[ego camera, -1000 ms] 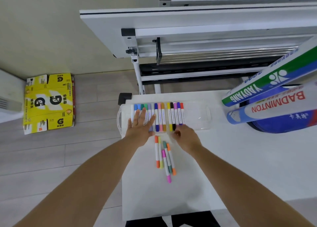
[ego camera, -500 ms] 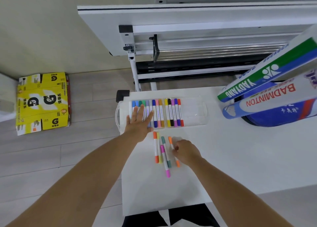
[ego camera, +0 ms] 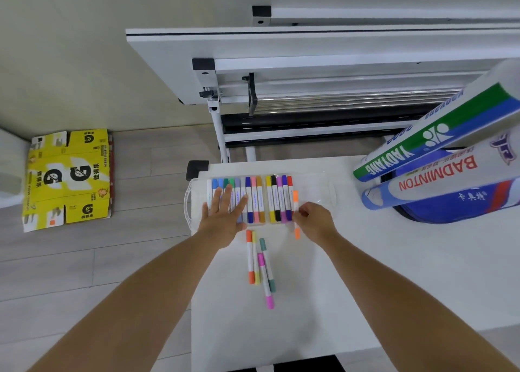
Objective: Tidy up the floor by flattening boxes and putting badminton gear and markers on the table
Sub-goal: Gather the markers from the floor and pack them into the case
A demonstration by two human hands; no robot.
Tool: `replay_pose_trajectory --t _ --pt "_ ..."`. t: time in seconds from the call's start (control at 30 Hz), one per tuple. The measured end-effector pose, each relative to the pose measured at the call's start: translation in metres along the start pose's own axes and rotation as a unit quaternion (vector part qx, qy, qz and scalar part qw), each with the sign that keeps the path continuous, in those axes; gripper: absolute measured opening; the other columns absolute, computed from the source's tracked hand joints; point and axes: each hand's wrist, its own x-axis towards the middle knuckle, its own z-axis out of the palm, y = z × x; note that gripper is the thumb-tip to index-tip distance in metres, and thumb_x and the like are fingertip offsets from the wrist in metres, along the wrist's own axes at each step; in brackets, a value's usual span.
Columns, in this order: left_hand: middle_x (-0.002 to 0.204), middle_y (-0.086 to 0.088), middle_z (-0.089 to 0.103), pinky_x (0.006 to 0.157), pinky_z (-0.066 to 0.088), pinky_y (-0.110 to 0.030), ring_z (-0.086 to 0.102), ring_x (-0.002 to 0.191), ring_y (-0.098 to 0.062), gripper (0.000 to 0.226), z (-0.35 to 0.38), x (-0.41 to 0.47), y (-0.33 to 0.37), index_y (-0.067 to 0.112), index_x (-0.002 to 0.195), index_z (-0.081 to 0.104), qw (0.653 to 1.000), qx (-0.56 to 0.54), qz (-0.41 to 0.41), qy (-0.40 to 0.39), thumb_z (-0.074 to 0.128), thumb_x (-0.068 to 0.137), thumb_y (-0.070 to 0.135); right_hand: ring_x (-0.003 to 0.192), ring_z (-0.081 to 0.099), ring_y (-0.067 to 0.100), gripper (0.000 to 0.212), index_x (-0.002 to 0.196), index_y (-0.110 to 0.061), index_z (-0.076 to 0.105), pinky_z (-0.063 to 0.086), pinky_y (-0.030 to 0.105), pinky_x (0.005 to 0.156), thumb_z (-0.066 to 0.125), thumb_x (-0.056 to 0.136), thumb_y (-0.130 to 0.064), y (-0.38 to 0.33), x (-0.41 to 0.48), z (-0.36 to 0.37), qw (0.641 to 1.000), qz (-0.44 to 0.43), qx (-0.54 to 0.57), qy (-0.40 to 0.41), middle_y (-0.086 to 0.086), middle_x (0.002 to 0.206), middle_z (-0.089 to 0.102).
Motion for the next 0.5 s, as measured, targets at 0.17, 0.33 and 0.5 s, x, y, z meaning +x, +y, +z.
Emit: replay_pose_trajectory --t 0.17,0.33,0.5 --pt "0.154 -0.004 -0.041 0.119 -0.002 -0.059 -0.037 0.141 -0.031 0.079 0.003 0.003 -0.003 0.043 0.15 -0.023 1.0 0.003 0.001 0.002 0.035 0.098 0.059 0.067 0.057 0.015 0.024 0.073 -0.015 0.056 0.041 0.024 0.057 0.054 0.093 -0.029 -0.003 0.043 -0.018 1.0 0.006 -0.024 -0.001 0.0 0.069 0.057" --pt "0.154 -0.004 -0.042 0.119 -0.002 -0.058 -0.038 0.14 -0.03 0.078 0.003 0.003 -0.002 0.043 0.149 -0.024 1.0 0.008 -0.001 0.0 0.033 0.099 0.059 0.071 0.058 0.017 0.027 0.084 -0.009 0.065 0.048 0.029 0.068 0.051 0.095 -0.03 -0.005 0.066 -0.018 0.999 0.015 -0.046 -0.004 0.003 0.075 0.062" --pt "0.154 -0.003 -0.042 0.119 -0.002 -0.058 -0.037 0.14 -0.03 0.078 0.002 0.002 -0.001 0.044 0.149 -0.025 1.0 0.01 -0.005 -0.005 0.033 0.098 0.059 0.075 0.062 0.019 0.028 0.082 -0.013 0.063 0.052 0.03 0.069 0.051 0.097 -0.033 -0.001 0.073 -0.011 0.997 0.027 -0.076 -0.011 0.002 0.075 0.063"
